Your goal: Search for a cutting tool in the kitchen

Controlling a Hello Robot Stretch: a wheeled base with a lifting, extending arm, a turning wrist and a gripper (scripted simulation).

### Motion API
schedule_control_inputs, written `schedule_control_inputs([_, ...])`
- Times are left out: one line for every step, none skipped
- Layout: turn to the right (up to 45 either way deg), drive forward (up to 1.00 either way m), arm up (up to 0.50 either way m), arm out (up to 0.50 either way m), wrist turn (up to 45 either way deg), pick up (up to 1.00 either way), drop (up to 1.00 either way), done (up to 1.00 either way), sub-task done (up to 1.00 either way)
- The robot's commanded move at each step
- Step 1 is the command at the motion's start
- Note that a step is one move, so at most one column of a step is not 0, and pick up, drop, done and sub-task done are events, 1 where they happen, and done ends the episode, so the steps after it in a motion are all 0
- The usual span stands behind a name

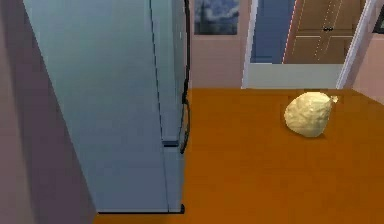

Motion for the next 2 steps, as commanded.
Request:
schedule_control_inputs([45.0,0.00,0.00,0.00,0.0,0.00,0.00,0.00,0.00])
schedule_control_inputs([9.0,0.00,0.00,0.00,0.0,0.00,0.00,0.00,0.00])
